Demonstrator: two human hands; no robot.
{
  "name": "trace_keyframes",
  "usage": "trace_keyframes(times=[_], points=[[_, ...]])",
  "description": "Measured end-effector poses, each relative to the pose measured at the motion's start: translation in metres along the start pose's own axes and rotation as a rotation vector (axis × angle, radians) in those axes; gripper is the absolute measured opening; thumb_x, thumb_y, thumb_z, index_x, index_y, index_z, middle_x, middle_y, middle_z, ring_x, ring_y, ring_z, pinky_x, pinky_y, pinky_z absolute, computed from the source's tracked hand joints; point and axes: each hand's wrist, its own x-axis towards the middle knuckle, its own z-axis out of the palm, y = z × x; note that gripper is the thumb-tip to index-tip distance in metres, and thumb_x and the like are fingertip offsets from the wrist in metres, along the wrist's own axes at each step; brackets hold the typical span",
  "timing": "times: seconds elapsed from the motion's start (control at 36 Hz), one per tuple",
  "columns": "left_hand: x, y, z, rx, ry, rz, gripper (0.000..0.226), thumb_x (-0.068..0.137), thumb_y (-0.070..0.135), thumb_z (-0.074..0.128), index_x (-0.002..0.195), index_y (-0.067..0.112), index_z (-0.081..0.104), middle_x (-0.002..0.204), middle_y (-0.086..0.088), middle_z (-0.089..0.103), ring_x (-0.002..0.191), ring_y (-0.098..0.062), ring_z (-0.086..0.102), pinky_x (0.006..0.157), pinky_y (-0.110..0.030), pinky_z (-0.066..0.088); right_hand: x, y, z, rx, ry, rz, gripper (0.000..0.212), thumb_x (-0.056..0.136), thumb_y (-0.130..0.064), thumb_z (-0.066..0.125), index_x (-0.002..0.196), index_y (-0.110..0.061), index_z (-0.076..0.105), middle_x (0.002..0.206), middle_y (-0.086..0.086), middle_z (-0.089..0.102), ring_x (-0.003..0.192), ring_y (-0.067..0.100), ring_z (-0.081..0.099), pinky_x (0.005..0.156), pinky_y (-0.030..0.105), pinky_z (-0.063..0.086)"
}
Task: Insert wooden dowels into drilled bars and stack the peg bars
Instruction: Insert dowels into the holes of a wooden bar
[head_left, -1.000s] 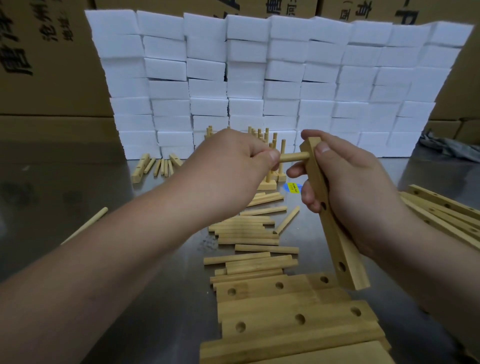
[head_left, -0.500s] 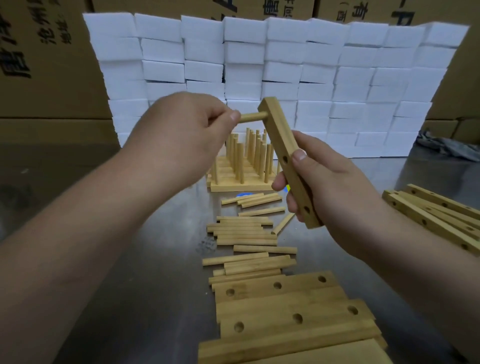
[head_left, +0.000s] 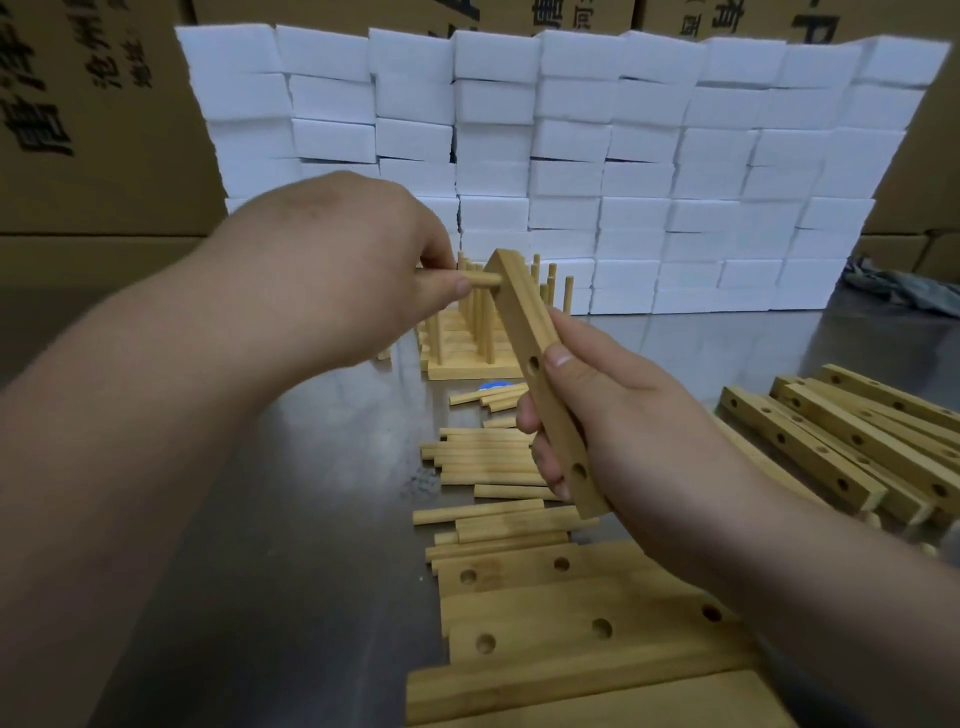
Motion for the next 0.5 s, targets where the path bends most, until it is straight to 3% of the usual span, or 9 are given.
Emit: trace_keyframes(times=[0.08,0.17,0.33,0.42,0.5], points=[[0.0,0.004,0.008,0.032,0.033,0.016,0.031,0.092,0.044,0.041,0.085,0.024,0.065,0.062,0.005,0.053,0.059,-0.003,0.042,0.047,-0.023,0.023,0.0,0.001,0.0,0.002,0.006,0.002,0.04,0.099,-0.027,0.033,0.082,-0.056,0.055,0.058,-0.01,0.051,0.047,0.006,0.045,0.045,0.022,0.04],[-0.001,0.007,0.014,0.022,0.047,0.045,0.033,0.094,0.041,0.038,0.084,0.023,0.063,0.06,0.006,0.047,0.058,-0.003,0.037,0.047,-0.025,0.02,0.0,0.0,-0.003,0.003,0.017,0.008,0.037,0.1,-0.026,0.032,0.091,-0.054,0.055,0.057,-0.011,0.049,0.046,0.006,0.044,0.043,0.021,0.039],[0.0,0.006,0.014,-0.158,0.0,-0.041,0.034,0.093,0.042,0.042,0.086,0.021,0.067,0.06,0.002,0.054,0.059,-0.008,0.048,0.048,-0.025,0.028,0.0,-0.001,-0.004,-0.004,0.022,-0.009,0.035,0.099,-0.028,0.033,0.098,-0.057,0.053,0.056,-0.011,0.048,0.046,0.006,0.044,0.045,0.021,0.04],[-0.001,0.005,0.018,-0.218,-0.032,-0.06,0.033,0.092,0.042,0.044,0.088,0.019,0.068,0.07,-0.003,0.062,0.066,-0.014,0.054,0.058,-0.026,0.04,0.0,0.0,-0.005,-0.011,0.024,0.008,0.034,0.099,-0.027,0.034,0.098,-0.053,0.055,0.057,-0.009,0.047,0.046,0.007,0.043,0.045,0.022,0.039],[-0.002,0.008,0.02,-0.303,-0.06,-0.09,0.034,0.092,0.04,0.046,0.089,0.015,0.068,0.068,-0.008,0.06,0.058,-0.016,0.051,0.052,-0.027,0.036,0.002,0.001,-0.008,-0.046,0.046,0.02,0.034,0.099,-0.027,0.034,0.104,-0.054,0.054,0.058,-0.009,0.047,0.048,0.007,0.043,0.046,0.022,0.039]])
